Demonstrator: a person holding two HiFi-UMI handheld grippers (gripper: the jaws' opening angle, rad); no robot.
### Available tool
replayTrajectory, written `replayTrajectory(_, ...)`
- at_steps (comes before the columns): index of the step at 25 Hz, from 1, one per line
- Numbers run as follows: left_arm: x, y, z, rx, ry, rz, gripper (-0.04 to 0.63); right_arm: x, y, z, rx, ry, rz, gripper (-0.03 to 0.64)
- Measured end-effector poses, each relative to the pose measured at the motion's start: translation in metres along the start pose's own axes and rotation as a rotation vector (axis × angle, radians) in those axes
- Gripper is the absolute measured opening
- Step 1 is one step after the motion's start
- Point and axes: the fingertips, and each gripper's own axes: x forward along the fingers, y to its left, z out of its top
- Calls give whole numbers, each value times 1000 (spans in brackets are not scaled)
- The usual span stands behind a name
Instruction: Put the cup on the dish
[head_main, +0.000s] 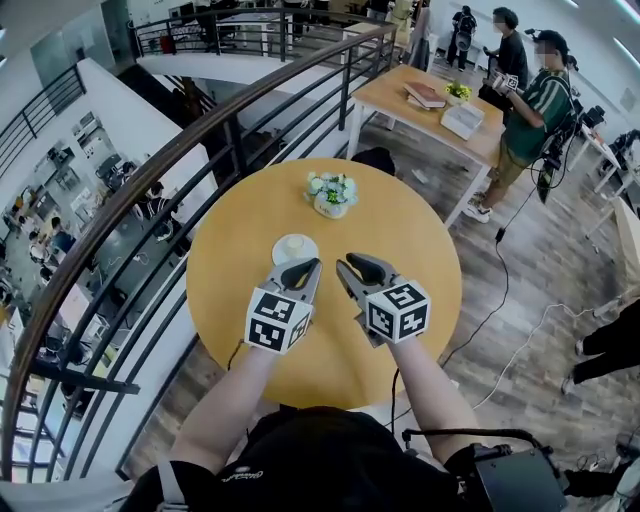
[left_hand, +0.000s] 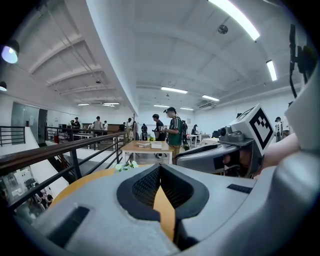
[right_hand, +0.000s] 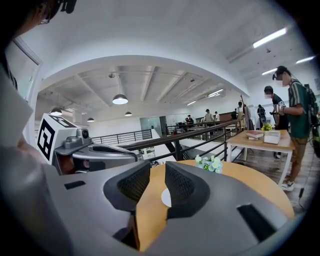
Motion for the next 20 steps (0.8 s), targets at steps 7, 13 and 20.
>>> replayTrajectory(7,-2,-2,-3,4,-2,-3,0,1,9,1,-2,-6,26,95)
replayTrajectory(13,-10,9,-1,0,2,24,0,7,16,2,1,-6,43,95)
replayTrajectory(20,-6,8,-5,-13,20,25,0,8,16,2,4,3,55,95)
